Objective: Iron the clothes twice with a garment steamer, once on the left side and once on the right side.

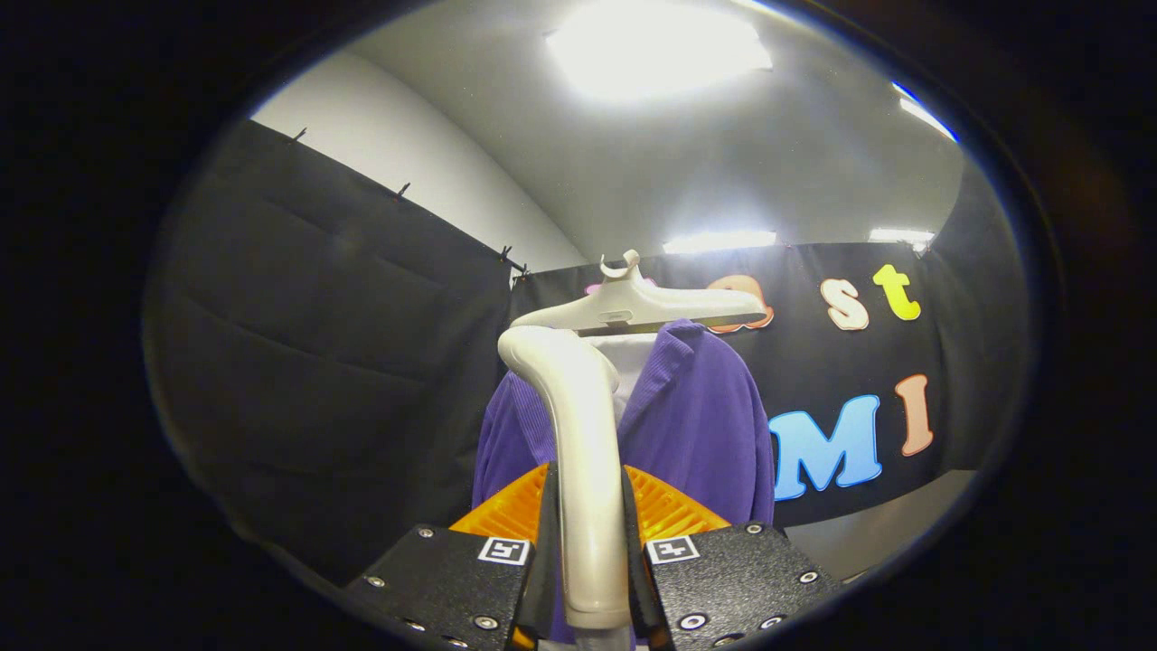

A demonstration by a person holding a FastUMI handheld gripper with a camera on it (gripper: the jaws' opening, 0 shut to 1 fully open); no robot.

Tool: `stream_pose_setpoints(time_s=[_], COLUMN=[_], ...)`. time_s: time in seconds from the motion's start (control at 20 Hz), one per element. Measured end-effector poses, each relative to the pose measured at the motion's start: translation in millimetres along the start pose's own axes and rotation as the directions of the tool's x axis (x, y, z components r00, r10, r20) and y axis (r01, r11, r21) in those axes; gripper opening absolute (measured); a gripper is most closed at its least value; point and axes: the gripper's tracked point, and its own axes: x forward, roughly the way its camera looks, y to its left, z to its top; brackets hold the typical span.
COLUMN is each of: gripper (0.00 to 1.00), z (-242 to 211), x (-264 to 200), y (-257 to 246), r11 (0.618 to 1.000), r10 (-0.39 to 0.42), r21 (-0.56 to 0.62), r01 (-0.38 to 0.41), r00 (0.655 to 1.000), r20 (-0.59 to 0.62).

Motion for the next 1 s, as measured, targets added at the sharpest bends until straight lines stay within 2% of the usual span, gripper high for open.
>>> stream_pose_setpoints(time_s=[0.25, 0.45, 0.65, 1.0], gripper=[0.32, 0.33, 0.32, 0.33], z=[-3.9, -38.8, -65.7, -111.3], x=[35.3, 49.9, 41.8, 10.9], y=[19.6, 25.7, 26.8, 21.5], r11=[1.000, 0.999, 0.996, 0.997], r10=[0.011, 0.014, 0.004, 0.002], r21=[-0.017, -0.049, -0.088, -0.079], r01=[-0.011, -0.018, -0.015, -0.018], r00=[1.000, 0.996, 0.992, 0.981], r20=[-0.012, -0.089, -0.122, -0.194])
